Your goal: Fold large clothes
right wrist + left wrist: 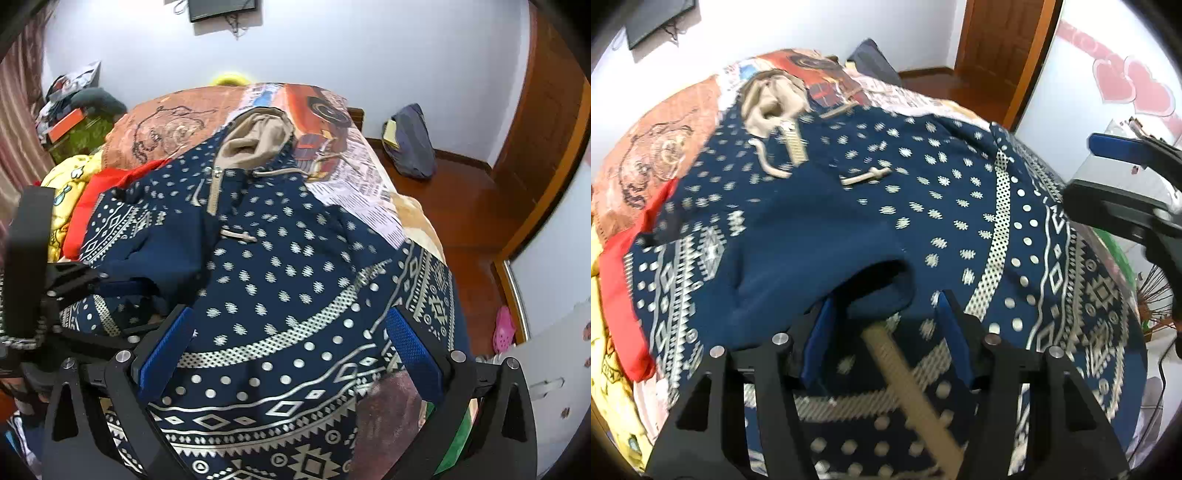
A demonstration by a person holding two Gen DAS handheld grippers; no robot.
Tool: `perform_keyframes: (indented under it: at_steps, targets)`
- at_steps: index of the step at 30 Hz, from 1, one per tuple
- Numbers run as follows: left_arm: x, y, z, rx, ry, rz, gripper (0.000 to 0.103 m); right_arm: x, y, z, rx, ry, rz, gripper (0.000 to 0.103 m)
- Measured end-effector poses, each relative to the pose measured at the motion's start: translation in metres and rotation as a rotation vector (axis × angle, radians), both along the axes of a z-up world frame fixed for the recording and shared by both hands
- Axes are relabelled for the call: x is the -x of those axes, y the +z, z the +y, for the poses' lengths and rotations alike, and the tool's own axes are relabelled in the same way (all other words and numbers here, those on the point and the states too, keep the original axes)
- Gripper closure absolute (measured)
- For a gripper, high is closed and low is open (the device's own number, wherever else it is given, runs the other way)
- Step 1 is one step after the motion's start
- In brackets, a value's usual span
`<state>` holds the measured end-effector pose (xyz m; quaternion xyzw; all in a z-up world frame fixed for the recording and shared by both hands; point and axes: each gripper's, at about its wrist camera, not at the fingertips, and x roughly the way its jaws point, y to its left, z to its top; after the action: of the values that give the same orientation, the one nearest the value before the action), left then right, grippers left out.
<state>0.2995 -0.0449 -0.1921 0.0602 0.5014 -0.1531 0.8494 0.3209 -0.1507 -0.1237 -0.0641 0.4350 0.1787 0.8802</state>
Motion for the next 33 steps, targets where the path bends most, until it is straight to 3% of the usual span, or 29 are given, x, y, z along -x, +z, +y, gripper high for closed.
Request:
perform_keyframes:
  at_steps: [5, 10, 19, 23, 30, 33]
  targets:
    - [0.018, 0.019, 0.051, 0.014, 0.099, -0.043, 0.041, 0.005, 0.01, 0.029, 0.013, 0.075, -0.032, 0.0]
    - [0.033, 0.031, 0.12, -0.03, 0.251, -0.103, 0.04, 0.009, 0.011, 0.075, 0.049, 0.179, -0.055, 0.0]
    - [0.068, 0.009, 0.224, -0.032, 0.476, -0.074, 0.04, 0.009, -0.027, 0.168, 0.133, 0.382, 0.019, 0.002]
    - [0.08, -0.009, 0.24, -0.037, 0.514, -0.042, 0.04, 0.005, -0.047, 0.199, 0.176, 0.424, 0.045, 0.003]
    - [0.088, -0.032, 0.254, -0.006, 0.544, -0.005, 0.04, -0.011, -0.073, 0.223, 0.226, 0.444, 0.107, 0.025]
    - [0.085, -0.034, 0.254, 0.012, 0.549, -0.002, 0.04, -0.012, -0.078, 0.227, 0.213, 0.458, 0.125, 0.03]
